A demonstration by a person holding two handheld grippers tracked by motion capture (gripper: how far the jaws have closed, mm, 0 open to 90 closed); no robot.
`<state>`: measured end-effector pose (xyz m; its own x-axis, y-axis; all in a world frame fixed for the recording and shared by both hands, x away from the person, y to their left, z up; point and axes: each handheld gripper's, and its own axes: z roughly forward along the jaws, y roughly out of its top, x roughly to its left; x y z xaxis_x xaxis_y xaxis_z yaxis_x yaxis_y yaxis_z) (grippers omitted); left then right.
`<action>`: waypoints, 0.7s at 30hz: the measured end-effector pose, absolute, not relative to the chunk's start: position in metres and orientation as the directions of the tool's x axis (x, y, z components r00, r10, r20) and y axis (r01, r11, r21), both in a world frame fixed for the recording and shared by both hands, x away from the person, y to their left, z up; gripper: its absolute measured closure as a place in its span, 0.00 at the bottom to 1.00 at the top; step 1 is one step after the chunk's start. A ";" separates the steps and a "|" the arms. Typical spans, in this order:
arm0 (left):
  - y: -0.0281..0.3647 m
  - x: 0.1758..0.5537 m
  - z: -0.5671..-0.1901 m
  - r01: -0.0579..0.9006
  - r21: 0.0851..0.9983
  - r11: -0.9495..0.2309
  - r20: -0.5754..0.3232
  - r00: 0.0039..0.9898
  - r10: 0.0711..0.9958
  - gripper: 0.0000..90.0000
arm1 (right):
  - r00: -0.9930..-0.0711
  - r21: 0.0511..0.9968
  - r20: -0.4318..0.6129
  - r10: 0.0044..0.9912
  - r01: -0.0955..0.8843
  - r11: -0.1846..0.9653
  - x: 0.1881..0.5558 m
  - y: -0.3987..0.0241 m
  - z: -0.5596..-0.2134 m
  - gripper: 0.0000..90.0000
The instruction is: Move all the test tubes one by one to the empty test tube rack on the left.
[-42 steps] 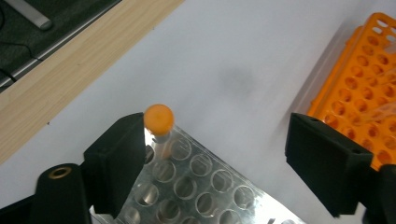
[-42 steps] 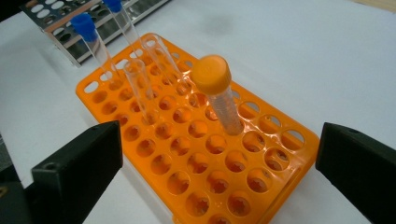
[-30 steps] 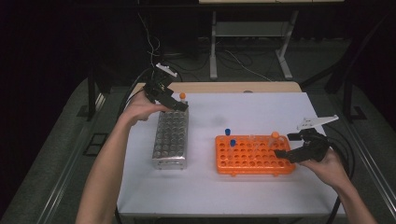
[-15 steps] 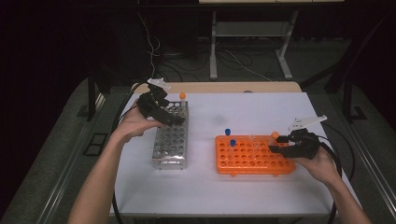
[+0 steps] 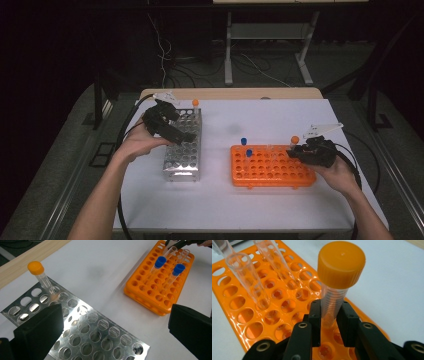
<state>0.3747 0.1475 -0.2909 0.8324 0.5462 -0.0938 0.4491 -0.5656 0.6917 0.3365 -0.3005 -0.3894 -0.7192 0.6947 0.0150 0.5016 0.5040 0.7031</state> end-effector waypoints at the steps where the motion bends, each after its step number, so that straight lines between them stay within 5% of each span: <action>1: 0.147 0.375 -0.291 0.449 0.690 -0.568 -0.092 0.833 0.546 0.00 | -0.720 0.704 0.011 0.693 0.498 0.507 0.337 -0.301 -0.385 0.82; 21: 0.140 0.365 -0.274 0.402 0.705 -0.585 -0.069 0.859 0.508 0.00 | -0.772 0.720 0.010 0.636 0.447 0.531 0.347 -0.279 -0.311 0.82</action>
<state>0.3648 0.1404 -0.2738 0.8587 0.5078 -0.0687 0.4021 -0.5847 0.7046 0.3470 -0.2793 -0.3114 -0.7718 0.6358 0.0099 0.4467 0.5311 0.7200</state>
